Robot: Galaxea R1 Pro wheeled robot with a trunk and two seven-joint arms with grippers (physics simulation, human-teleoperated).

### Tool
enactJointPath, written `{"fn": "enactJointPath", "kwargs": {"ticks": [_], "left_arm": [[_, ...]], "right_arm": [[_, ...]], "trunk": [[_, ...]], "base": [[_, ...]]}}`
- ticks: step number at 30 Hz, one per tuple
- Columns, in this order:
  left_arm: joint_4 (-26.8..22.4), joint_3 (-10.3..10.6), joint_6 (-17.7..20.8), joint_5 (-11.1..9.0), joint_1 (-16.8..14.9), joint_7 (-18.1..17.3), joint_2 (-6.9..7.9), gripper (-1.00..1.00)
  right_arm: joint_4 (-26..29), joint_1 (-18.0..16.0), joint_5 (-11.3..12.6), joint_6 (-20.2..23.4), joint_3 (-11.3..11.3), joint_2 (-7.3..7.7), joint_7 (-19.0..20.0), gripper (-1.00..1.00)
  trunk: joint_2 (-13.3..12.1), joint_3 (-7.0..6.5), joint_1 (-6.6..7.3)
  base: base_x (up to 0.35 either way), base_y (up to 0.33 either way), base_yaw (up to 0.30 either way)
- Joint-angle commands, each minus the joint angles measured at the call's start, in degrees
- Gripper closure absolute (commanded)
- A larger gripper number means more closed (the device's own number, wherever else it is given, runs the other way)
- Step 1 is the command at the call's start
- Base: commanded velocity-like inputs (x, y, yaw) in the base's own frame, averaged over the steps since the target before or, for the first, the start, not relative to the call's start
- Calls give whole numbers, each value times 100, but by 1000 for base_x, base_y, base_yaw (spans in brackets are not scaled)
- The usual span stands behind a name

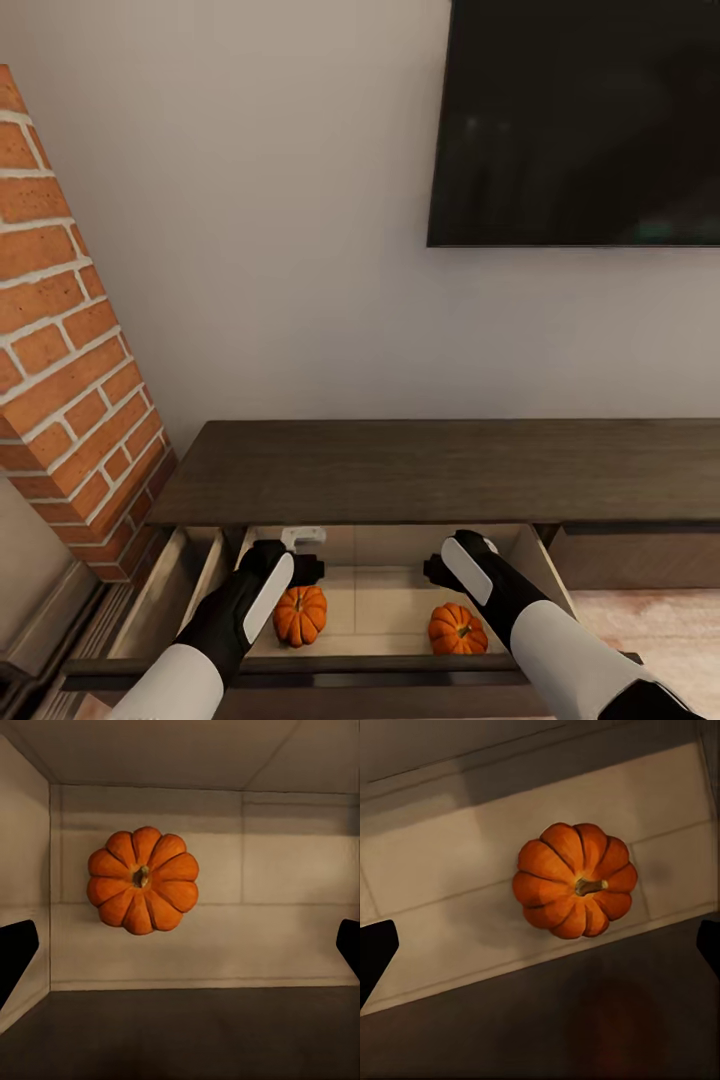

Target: Place each of the two pumpkins and all three candles from the living room inside a cabinet in the living room (use any cabinet), then make sure every cabinet is closed, and position the cauldron so it is next to a table in the living room.

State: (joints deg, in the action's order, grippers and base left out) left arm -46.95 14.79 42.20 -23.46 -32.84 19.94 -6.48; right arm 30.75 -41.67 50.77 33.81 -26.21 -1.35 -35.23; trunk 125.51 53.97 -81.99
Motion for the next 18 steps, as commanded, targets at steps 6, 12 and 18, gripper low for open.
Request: {"fn": "enactJointPath", "kwargs": {"ticks": [6, 12, 18], "left_arm": [[59, -135, 16, -54, -3, 54, 6, -100], [63, -175, 19, -53, -3, 111, 6, -100], [65, -271, 25, -56, -3, 157, 6, -100]], "right_arm": [[-12, -6, 55, 26, -22, 27, -49, -100], [-19, -2, 62, 101, -8, 24, -54, -100], [-16, -1, 61, 158, -15, 28, -54, -100]], "trunk": [[-240, -103, 133], [-480, -210, 265], [-721, -318, 397]], "base": [[0, 0, 0], [0, 0, 0], [0, 0, 0]]}}
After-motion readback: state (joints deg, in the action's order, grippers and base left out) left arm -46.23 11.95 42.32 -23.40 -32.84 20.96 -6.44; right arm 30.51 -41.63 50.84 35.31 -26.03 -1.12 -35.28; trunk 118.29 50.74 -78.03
